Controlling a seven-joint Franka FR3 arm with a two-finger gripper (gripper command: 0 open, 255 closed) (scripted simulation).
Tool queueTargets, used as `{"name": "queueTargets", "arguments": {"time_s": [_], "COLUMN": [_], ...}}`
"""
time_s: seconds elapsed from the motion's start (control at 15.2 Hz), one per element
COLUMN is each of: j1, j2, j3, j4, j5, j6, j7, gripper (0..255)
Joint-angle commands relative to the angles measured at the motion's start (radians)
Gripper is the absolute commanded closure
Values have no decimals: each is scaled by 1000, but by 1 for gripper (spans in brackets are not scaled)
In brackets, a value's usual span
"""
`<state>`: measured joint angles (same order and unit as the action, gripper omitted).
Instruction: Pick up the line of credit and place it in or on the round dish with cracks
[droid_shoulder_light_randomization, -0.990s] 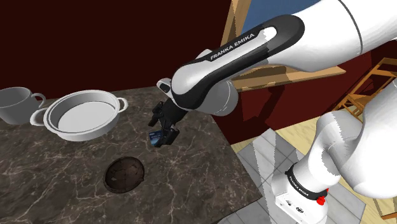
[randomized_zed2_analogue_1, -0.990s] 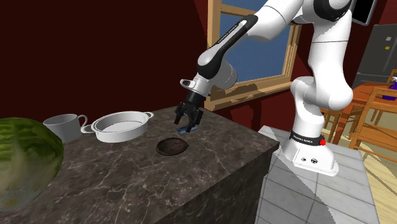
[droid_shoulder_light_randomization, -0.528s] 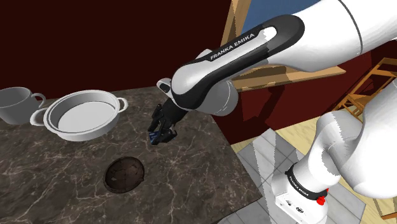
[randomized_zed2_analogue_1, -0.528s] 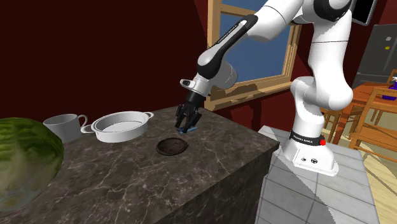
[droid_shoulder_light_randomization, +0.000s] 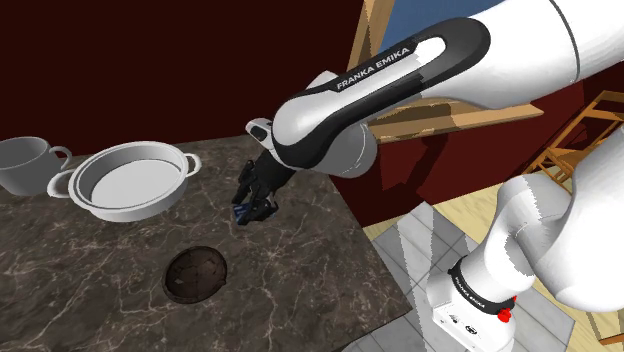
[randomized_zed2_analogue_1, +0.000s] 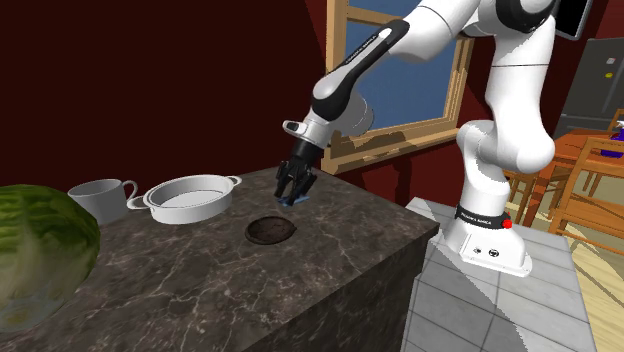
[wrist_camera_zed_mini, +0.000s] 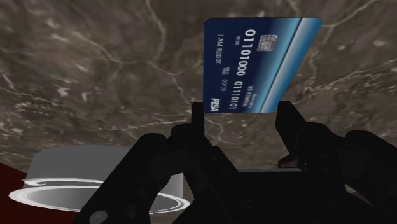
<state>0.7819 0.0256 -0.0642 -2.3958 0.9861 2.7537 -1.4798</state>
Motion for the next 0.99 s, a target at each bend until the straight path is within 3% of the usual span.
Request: {"name": "queueTargets", "arguments": {"time_s": [0.0,0.92], "j1": [-1,-33], "j2": [-23,-158], "j3": [-3,-4], "j4": [-3,24], "j5": [-43,-286], "j6": [-13,-137], "j7": [41,280], "gripper": [255,255]}}
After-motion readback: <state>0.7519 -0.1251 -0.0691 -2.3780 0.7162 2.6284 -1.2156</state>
